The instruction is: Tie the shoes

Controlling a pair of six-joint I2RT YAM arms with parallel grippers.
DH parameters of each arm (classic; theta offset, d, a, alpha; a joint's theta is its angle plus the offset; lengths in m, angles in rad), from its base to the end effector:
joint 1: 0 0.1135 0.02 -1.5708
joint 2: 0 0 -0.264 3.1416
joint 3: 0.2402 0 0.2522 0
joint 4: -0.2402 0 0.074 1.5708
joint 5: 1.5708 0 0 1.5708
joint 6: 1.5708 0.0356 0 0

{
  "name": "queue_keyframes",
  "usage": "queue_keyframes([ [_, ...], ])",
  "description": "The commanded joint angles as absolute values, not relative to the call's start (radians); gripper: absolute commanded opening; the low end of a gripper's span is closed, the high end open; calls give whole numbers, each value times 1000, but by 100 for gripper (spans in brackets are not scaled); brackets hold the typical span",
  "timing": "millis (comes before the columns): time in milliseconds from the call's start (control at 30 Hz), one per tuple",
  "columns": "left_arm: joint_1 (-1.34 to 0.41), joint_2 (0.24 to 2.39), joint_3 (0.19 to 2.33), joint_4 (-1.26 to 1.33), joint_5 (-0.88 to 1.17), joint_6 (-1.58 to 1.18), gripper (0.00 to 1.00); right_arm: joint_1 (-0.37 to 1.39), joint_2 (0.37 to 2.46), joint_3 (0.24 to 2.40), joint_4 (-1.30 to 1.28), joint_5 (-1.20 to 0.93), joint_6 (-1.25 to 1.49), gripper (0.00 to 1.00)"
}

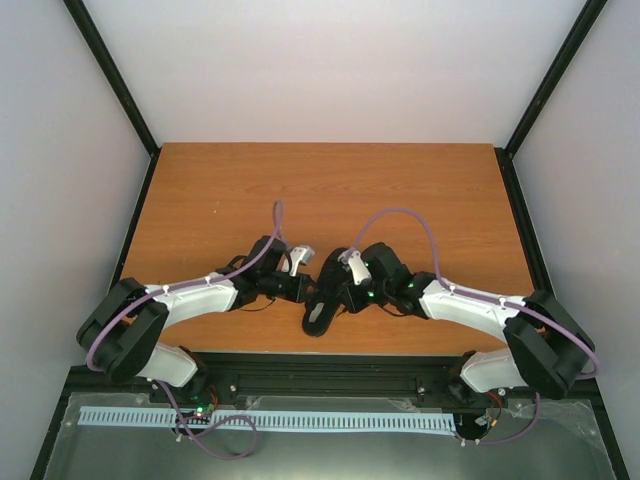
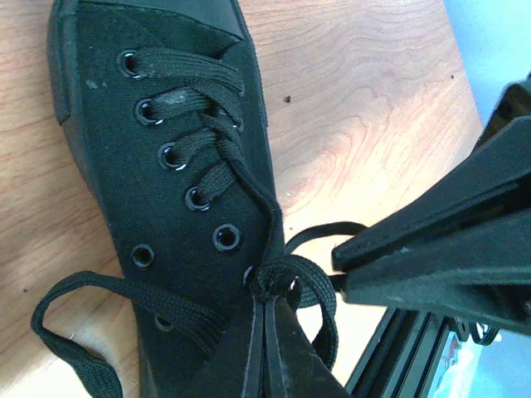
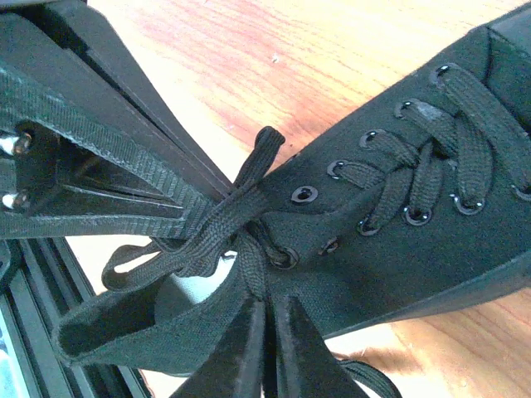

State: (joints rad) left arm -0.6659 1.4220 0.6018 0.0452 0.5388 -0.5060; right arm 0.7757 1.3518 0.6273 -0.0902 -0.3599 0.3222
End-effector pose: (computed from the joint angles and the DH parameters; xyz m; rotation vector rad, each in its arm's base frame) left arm 0.1983 -0.1790 0.1632 0.4923 2.4858 -1.1642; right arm 0.1765 0.1906 0.1757 -0.7454 2.4193 0.9151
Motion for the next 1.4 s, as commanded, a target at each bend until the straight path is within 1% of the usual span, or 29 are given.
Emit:
queue_keyframes([
  [0, -652, 1393, 594, 60, 510, -561, 1, 787, 1304, 630, -121, -318, 318, 11],
  [67, -649, 1381, 587, 61, 502, -582, 1, 788, 1279, 627, -133, -310, 317, 22],
  [167, -646, 1369, 579, 61, 502, -623, 1, 788, 1228, 625, -154, -299, 314, 42],
  [233, -646, 1365, 577, 64, 513, -654, 1, 791, 1188, 625, -160, -282, 322, 49],
  [300, -646, 1364, 578, 64, 521, -685, 1, 814, 1155, 625, -163, -240, 334, 50],
  [433, -646, 1367, 581, 57, 521, -715, 1, 941, 1146, 643, -165, -13, 363, 49],
  [600, -646, 1378, 583, 50, 517, -726, 1, 1108, 1240, 692, -151, 198, 419, 48],
  [733, -646, 1381, 584, 48, 512, -730, 1, 1191, 1342, 745, -159, 269, 463, 49],
  [867, -646, 1383, 587, 43, 512, -730, 1, 1236, 1408, 785, -164, 298, 474, 48],
  [1000, -646, 1384, 588, 42, 512, -731, 1, 1260, 1468, 820, -180, 317, 487, 46],
  [1100, -646, 1380, 589, 43, 511, -732, 1, 1271, 1504, 844, -196, 339, 499, 41],
  [1167, -646, 1378, 589, 40, 511, -731, 1, 1276, 1524, 859, -219, 366, 511, 37],
  [1367, -645, 1370, 589, 27, 500, -724, 1, 1278, 1533, 868, -260, 421, 540, 15],
])
